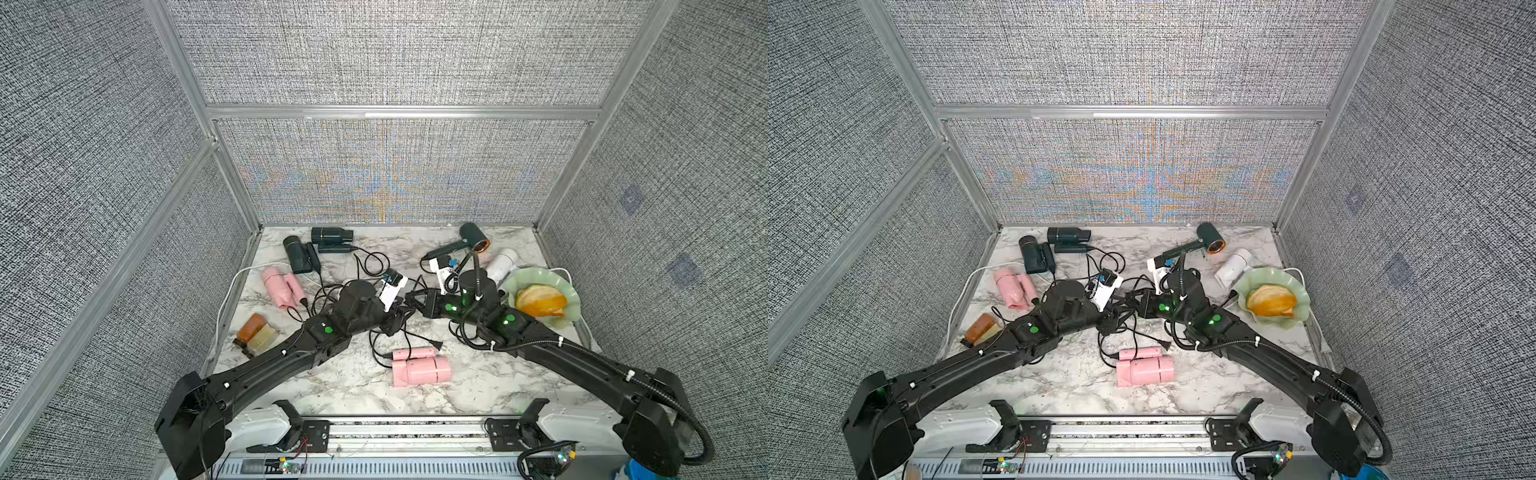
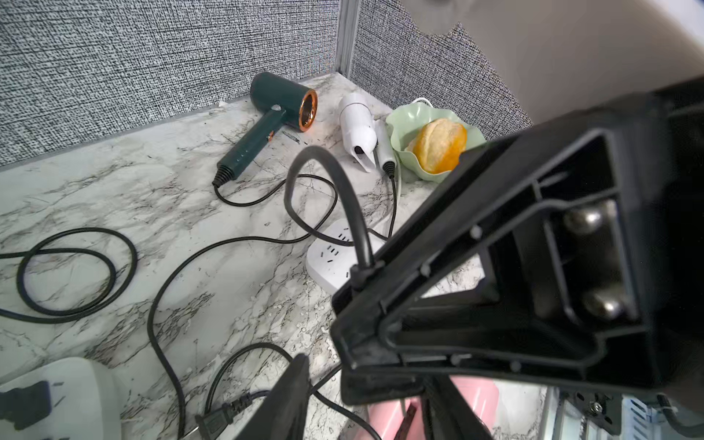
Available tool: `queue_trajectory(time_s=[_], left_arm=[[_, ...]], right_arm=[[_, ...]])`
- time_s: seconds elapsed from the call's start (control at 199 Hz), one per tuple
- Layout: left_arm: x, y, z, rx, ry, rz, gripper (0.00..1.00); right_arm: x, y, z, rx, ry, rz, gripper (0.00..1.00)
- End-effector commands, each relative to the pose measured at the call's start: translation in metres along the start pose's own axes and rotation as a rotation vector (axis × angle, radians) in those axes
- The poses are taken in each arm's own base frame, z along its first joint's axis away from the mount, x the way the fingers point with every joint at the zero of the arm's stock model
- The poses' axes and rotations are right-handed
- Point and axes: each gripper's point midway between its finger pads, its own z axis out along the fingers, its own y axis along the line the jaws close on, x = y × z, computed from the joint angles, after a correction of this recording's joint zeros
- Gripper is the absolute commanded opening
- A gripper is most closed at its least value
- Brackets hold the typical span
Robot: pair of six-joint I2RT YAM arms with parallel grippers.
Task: Charge the blow dryers
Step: Pick up the plug from the center of the board.
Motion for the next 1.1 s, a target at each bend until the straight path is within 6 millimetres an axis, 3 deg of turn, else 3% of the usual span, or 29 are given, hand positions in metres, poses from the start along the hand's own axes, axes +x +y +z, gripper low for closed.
queue_trajectory(time_s=[0.0,0.326,0.457,0.617,0.848,1.099], left_arm=[[-0.015,-0.008,0.001,0.042,-0.048,0.03,0.46],[-0.015,-0.01,0.004,0.054,-0.049,0.035,0.33],[-0.01,-0.007,0.003,0.044,-0.042,0.044,0.29],[-0.005,-0.008,0.001,0.046,-0.032,0.073,0.28],[0.011,-0.004,0.004,0.036,0.031,0.111,0.28],[0.013,-0.006,0.004,0.045,0.031,0.137,0.28]], right_arm=[[-0.001,0.004,0.001,-0.022,-0.006,-0.006,0.11],[0.0,0.001,0.002,-0.013,-0.006,0.003,0.12],[-0.002,0.002,0.0,-0.006,-0.012,0.01,0.19],[-0.005,-0.002,-0.006,0.025,0.005,0.05,0.38],[0.0,-0.001,-0.02,0.048,0.152,0.09,0.41],[0.006,-0.006,-0.029,0.088,0.237,0.124,0.42]])
